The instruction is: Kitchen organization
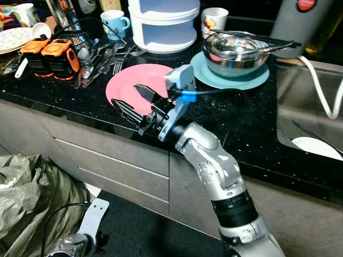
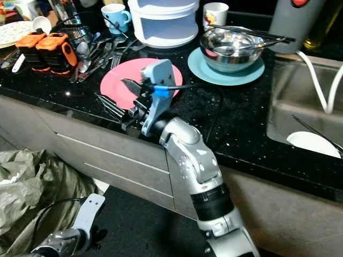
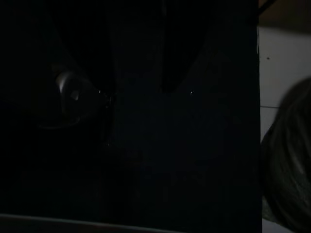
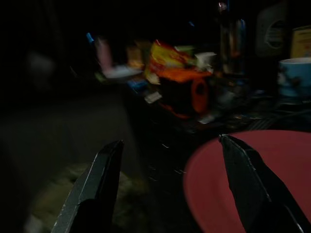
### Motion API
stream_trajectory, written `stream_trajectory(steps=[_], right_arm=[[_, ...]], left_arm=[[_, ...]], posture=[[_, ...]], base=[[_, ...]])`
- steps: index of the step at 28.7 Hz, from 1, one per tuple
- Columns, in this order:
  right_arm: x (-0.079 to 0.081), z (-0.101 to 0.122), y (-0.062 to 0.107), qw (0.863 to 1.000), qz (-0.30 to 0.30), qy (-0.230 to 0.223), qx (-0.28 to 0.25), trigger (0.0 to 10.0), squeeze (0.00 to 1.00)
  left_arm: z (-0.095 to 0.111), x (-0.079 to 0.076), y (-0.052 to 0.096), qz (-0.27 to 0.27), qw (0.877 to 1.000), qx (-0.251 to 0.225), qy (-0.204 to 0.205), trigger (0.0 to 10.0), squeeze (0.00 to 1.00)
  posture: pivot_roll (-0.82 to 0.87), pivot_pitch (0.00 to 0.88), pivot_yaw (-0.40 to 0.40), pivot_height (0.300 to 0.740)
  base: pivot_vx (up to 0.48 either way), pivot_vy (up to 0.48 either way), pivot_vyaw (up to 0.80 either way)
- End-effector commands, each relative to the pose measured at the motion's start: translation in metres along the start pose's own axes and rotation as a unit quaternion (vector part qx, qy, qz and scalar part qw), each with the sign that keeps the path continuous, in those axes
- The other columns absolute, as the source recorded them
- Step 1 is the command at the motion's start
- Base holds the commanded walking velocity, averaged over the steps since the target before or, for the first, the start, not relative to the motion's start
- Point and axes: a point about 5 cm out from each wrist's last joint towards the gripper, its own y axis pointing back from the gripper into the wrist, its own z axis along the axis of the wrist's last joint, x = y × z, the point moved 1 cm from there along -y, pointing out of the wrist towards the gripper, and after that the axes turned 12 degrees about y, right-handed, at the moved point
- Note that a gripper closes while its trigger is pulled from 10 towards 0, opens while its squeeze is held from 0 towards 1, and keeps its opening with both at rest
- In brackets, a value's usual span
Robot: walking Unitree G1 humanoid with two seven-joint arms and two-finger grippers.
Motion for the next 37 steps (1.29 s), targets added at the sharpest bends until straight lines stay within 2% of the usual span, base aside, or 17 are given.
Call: stream_trajectory(steps=[1,3,6,8,9,11,13,14,16,20,21,23,24,25,28,34,37], right_arm=[[0.001,-0.002,-0.002,0.999,0.001,0.031,0.013,10.0,0.0],[0.0,-0.002,-0.002,0.999,0.003,0.044,0.019,10.0,0.0],[-0.001,0.005,0.0,0.997,0.043,0.068,0.011,10.0,0.0],[-0.003,0.016,0.004,0.99,0.097,0.102,-0.002,10.0,0.0],[-0.003,0.016,0.004,0.99,0.097,0.102,-0.002,10.0,0.0],[-0.007,0.022,0.008,0.979,0.137,0.152,0.006,10.0,0.0],[-0.005,0.022,0.01,0.961,0.18,0.208,0.027,10.0,0.0],[-0.003,0.022,0.01,0.955,0.195,0.22,0.031,10.0,0.0],[0.002,0.022,0.009,0.953,0.206,0.218,0.026,10.0,0.0],[0.012,0.005,-0.006,0.952,0.184,0.239,0.057,10.0,0.0],[0.014,-0.001,-0.014,0.955,0.163,0.237,0.068,10.0,0.0],[0.015,-0.002,-0.017,0.958,0.153,0.232,0.069,10.0,0.0],[0.017,0.0,-0.023,0.972,0.126,0.192,0.058,10.0,0.0],[0.017,0.0,-0.023,0.972,0.126,0.192,0.058,10.0,0.0],[0.01,-0.002,-0.03,0.984,0.073,0.147,0.064,10.0,0.0],[-0.012,-0.005,-0.035,0.986,0.01,0.145,0.084,10.0,0.0],[-0.016,-0.006,-0.036,0.983,-0.001,0.156,0.093,10.0,0.0]], left_arm=[[-0.01,0.002,0.001,0.003,1.0,0.021,0.0,10.0,0.0],[-0.011,0.002,0.001,0.003,1.0,0.021,0.0,10.0,0.0],[-0.011,0.001,0.001,0.002,1.0,0.022,0.0,10.0,0.0],[-0.012,0.0,0.0,0.002,1.0,0.023,0.0,10.0,0.0],[-0.012,0.0,0.0,0.002,1.0,0.023,0.0,10.0,0.0],[-0.013,0.0,0.0,0.001,1.0,0.024,-0.001,10.0,0.0],[-0.013,0.0,0.0,0.0,1.0,0.024,-0.002,10.0,0.0],[-0.013,0.0,0.0,0.0,1.0,0.024,-0.001,10.0,0.0],[-0.013,0.0,0.0,0.001,1.0,0.023,0.0,10.0,0.0],[-0.013,0.0,0.0,0.001,1.0,0.023,-0.001,10.0,0.0],[-0.012,-0.001,0.0,0.001,1.0,0.022,-0.001,10.0,0.0],[-0.012,-0.001,0.0,0.001,1.0,0.022,-0.001,10.0,0.0],[-0.012,-0.001,0.0,0.0,1.0,0.022,-0.001,10.0,0.0],[-0.012,-0.001,0.0,0.0,1.0,0.022,-0.001,10.0,0.0],[-0.012,-0.001,0.0,0.0,1.0,0.022,-0.001,10.0,0.0],[-0.012,-0.002,-0.001,-0.001,1.0,0.02,0.001,10.0,0.0],[-0.012,-0.002,-0.001,0.0,1.0,0.019,0.001,10.0,0.0]], posture=[[0.03,0.119,0.033,0.74],[0.03,0.113,0.031,0.74],[0.03,0.102,0.03,0.74],[0.02,0.091,0.033,0.74],[0.02,0.091,0.033,0.74],[0.02,0.09,0.033,0.74],[0.02,0.089,0.03,0.74],[0.02,0.089,0.03,0.74],[0.02,0.088,0.028,0.74],[0.03,0.088,0.025,0.74],[0.03,0.091,0.025,0.74],[0.03,0.091,0.025,0.74],[0.03,0.093,0.025,0.74],[0.03,0.093,0.025,0.74],[0.03,0.091,0.023,0.74],[0.03,0.092,0.017,0.74],[0.03,0.093,0.019,0.74]], base=[[0.0,0.0,0.0],[0.0,0.0,0.0],[0.0,0.0,0.0],[0.0,0.0,0.0],[0.0,0.0,0.0],[0.0,0.0,0.0],[0.0,0.0,0.0],[0.0,0.0,0.0],[0.0,0.0,0.0],[0.0,0.0,0.0],[0.0,0.0,0.0],[0.0,0.0,0.0],[0.0,0.0,0.0],[0.0,0.0,0.0],[0.0,0.0,0.15],[0.0,0.0,0.8],[0.0,0.0,0.8]])
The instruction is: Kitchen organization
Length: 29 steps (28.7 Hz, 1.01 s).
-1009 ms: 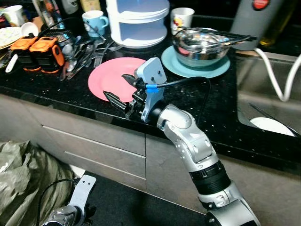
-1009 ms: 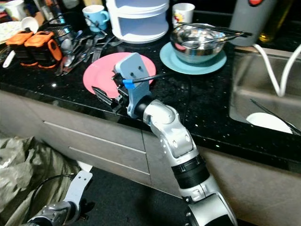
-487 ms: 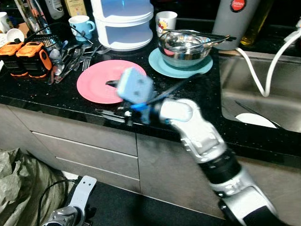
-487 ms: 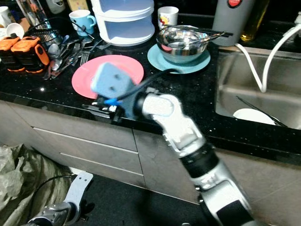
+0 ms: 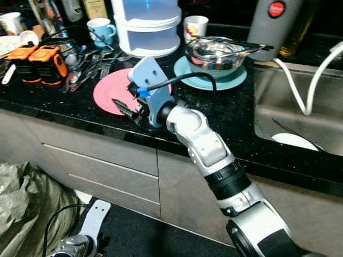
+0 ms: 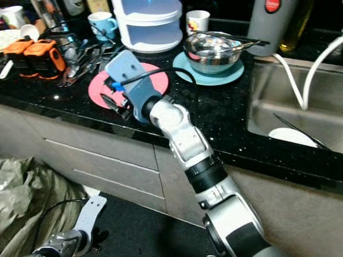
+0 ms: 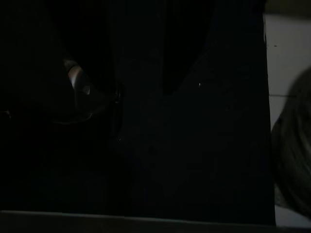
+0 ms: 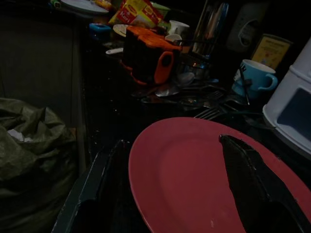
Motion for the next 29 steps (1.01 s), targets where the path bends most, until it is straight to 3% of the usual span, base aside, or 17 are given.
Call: stream_trajectory(steps=[1,11,17,29], right_arm=[[-0.004,0.002,-0.002,1.0,-0.009,0.01,0.0,10.0,0.0],[-0.007,0.0,-0.005,1.0,-0.02,0.02,0.008,10.0,0.0],[-0.008,0.0,-0.005,0.999,-0.023,0.022,0.006,10.0,0.0],[-0.018,0.003,-0.007,0.999,-0.038,0.03,0.004,10.0,0.0]], left_arm=[[-0.009,0.001,0.0,0.002,1.0,0.015,0.005,10.0,0.0],[-0.009,0.002,0.001,0.003,1.0,0.007,0.011,10.0,0.0],[-0.009,0.003,0.001,0.013,1.0,0.005,0.019,10.0,0.0],[-0.006,0.006,0.002,0.022,1.0,0.0,0.014,10.0,0.0]], posture=[[0.02,0.096,0.02,0.74],[0.03,0.099,0.019,0.74],[0.04,0.1,0.017,0.74],[0.04,0.104,0.028,0.74]], base=[[0.0,0.0,0.8],[0.0,0.0,0.8],[0.131,-0.416,0.8],[0.0,0.0,0.8]])
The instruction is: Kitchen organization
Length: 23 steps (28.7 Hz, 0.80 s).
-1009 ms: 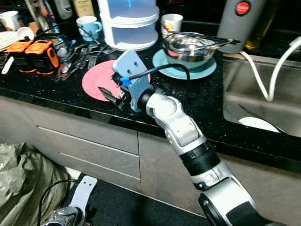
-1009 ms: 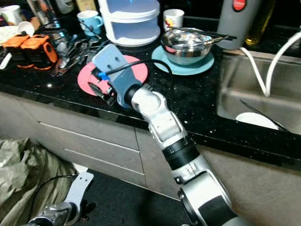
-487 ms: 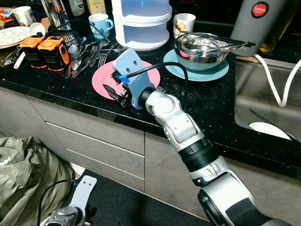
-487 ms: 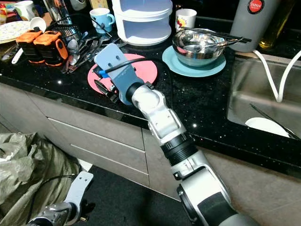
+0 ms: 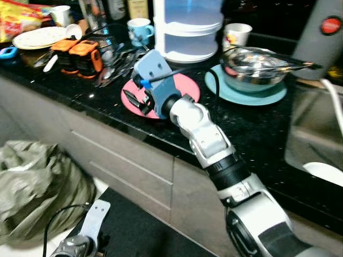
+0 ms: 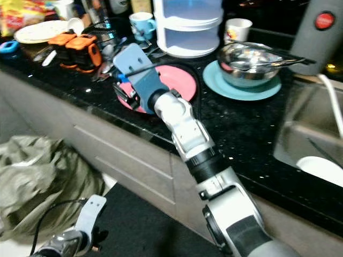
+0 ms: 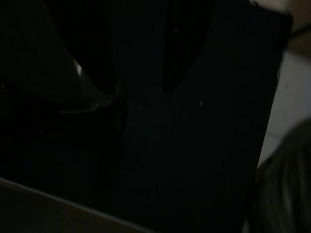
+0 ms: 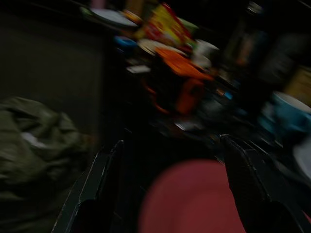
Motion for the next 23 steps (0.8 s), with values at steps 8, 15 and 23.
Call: stream_trajectory(steps=[8,15,23], right_arm=[[-0.002,0.004,-0.002,1.0,-0.009,0.024,-0.004,10.0,0.0],[-0.007,-0.004,0.001,0.989,0.024,0.141,0.033,10.0,0.0],[0.004,-0.03,0.009,0.964,0.118,0.222,0.091,10.0,0.0]], left_arm=[[-0.013,0.003,0.001,0.007,1.0,0.016,0.011,10.0,0.0],[-0.013,0.002,0.001,0.005,1.0,0.016,0.012,10.0,0.0],[-0.013,0.001,0.001,0.004,1.0,0.015,0.011,10.0,0.0]], posture=[[0.03,0.097,0.027,0.74],[0.03,0.101,0.027,0.74],[0.02,0.102,0.019,0.74]], base=[[0.0,0.0,0.29],[0.0,0.0,0.0],[0.0,0.0,0.0]])
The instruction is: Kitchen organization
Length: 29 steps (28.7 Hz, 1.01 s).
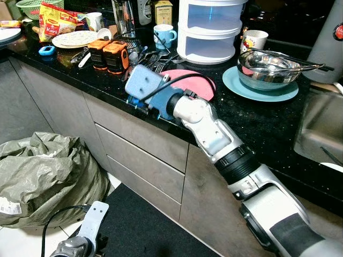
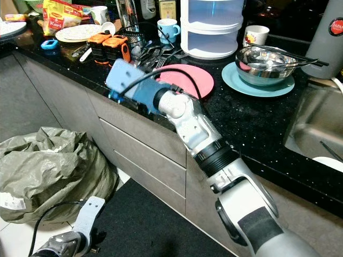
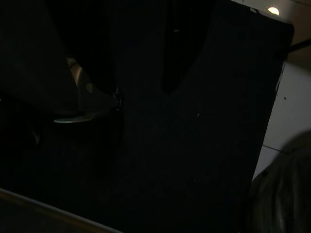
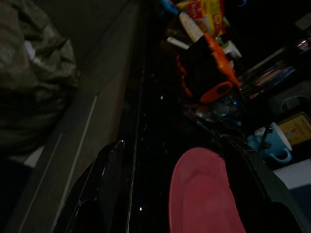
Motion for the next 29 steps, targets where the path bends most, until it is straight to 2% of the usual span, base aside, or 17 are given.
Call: stream_trajectory(steps=[1,5,8,11,23,24,25,26,29], right_arm=[[0.006,-0.006,0.0,1.0,0.017,0.005,0.012,10.0,0.0],[0.011,-0.018,0.0,0.998,0.034,0.001,0.046,10.0,0.0],[0.009,-0.032,0.002,0.995,0.036,-0.002,0.093,10.0,0.0],[0.007,-0.044,0.005,0.99,0.044,0.015,0.134,10.0,0.0],[-0.003,-0.06,0.014,0.979,0.048,0.064,0.186,10.0,0.0],[-0.003,-0.06,0.015,0.979,0.052,0.067,0.187,5.0,0.0],[-0.003,-0.06,0.015,0.979,0.052,0.067,0.187,5.0,0.0],[-0.002,-0.06,0.015,0.978,0.058,0.069,0.187,0.0,0.0],[0.001,-0.06,0.018,0.977,0.07,0.074,0.186,0.0,0.0]], left_arm=[[-0.006,0.002,0.001,0.002,1.0,0.007,0.008,10.0,0.0],[-0.006,0.002,0.001,0.002,1.0,0.007,0.008,10.0,0.0],[-0.005,0.002,0.001,0.002,1.0,0.008,0.004,10.0,0.0],[-0.005,0.002,0.001,0.001,1.0,0.008,0.004,10.0,0.0],[-0.005,0.001,0.0,0.0,1.0,0.007,0.006,10.0,0.0],[-0.006,0.001,0.0,0.0,1.0,0.007,0.006,10.0,0.0],[-0.006,0.001,0.0,0.0,1.0,0.007,0.006,10.0,0.0],[-0.006,0.0,0.0,-0.001,1.0,0.008,0.006,10.0,0.0],[-0.006,0.0,0.0,-0.001,1.0,0.009,0.005,10.0,0.0]], posture=[[0.02,0.102,0.019,0.74],[0.02,0.104,0.021,0.74],[0.02,0.112,0.025,0.74],[0.02,0.119,0.023,0.74],[0.02,0.128,0.016,0.74],[0.02,0.128,0.016,0.74],[0.02,0.128,0.016,0.74],[0.01,0.125,0.017,0.74],[0.01,0.118,0.013,0.74]], base=[[0.0,0.0,0.0],[0.0,0.0,0.0],[0.0,0.0,0.0],[0.0,0.0,0.0],[0.0,0.0,0.0],[0.0,0.0,0.0],[0.0,0.0,0.0],[0.0,0.0,0.0],[0.0,0.0,0.0]])
